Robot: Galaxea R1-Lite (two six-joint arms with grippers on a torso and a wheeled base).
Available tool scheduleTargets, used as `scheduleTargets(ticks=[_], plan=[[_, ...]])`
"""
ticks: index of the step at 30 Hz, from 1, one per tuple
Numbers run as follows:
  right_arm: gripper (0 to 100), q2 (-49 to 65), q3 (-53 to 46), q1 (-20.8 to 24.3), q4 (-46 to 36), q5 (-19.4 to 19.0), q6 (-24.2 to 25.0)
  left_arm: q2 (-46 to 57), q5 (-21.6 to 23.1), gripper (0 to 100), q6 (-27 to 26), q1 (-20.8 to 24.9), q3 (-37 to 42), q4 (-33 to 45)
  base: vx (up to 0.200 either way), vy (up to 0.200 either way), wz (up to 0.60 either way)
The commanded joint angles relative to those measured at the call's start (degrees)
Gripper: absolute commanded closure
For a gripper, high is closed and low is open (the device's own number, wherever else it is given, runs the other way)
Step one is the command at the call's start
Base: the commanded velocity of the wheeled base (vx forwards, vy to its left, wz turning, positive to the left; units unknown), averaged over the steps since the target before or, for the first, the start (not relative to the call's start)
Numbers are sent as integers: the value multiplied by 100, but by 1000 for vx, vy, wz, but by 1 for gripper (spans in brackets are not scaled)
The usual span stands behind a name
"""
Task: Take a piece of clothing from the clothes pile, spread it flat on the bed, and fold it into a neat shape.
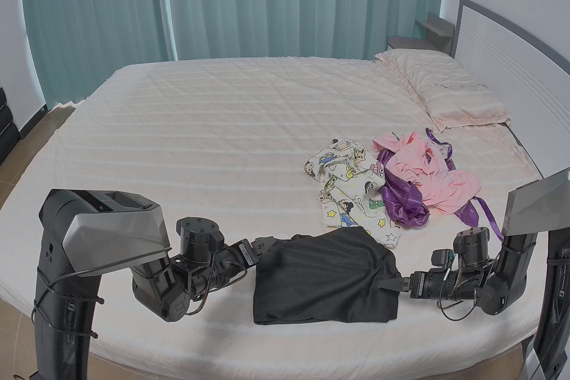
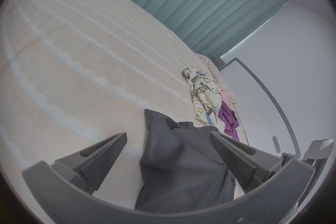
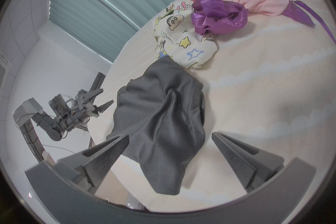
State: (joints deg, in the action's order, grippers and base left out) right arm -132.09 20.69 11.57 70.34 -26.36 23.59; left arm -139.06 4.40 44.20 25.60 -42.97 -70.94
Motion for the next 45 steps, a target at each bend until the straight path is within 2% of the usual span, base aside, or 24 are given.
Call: scheduleTargets(ticks=[1,7,11,12,15,16,21,26,31,38,39,40,41,45], plan=[[0,-63,-109,100,15,-45,-39,-236,17,0,-52,50,-440,124,0,0,0],[0,-151,-153,232,24,-45,-56,-543,17,0,-87,129,-818,309,0,0,0],[0,-248,-162,285,24,-45,-126,-596,8,0,-246,121,-1196,713,0,0,0],[0,-274,-162,293,24,-45,-126,-596,8,100,-254,129,-1231,801,0,0,0],[0,-300,-162,311,24,-36,-144,-605,-62,100,-246,129,-1372,845,0,0,0],[100,-300,-162,320,24,-36,-153,-623,-97,100,-246,129,-1407,836,0,0,0],[100,-212,-302,372,15,-27,-179,-614,-484,100,-246,103,-1433,792,0,0,0],[100,-45,-416,416,-214,-27,-373,-605,-651,100,-254,-2,-1407,801,0,0,0],[100,148,-408,372,-565,-27,-504,-587,-677,100,-289,-178,-1407,836,0,0,0],[100,95,-399,452,-636,-36,-698,-623,-677,100,-289,-257,-1372,862,0,0,0],[100,86,-390,460,-636,-36,-689,-614,-669,0,-289,-257,-1363,871,0,0,0],[100,69,-390,469,-636,-36,-689,-605,-651,0,-307,-257,-1354,977,0,0,0],[0,60,-390,487,-636,-45,-698,-596,-642,0,-307,-249,-1363,1056,0,0,0],[0,95,-399,522,-600,-71,-689,-579,-625,0,-298,-257,-1363,1187,0,0,0]])
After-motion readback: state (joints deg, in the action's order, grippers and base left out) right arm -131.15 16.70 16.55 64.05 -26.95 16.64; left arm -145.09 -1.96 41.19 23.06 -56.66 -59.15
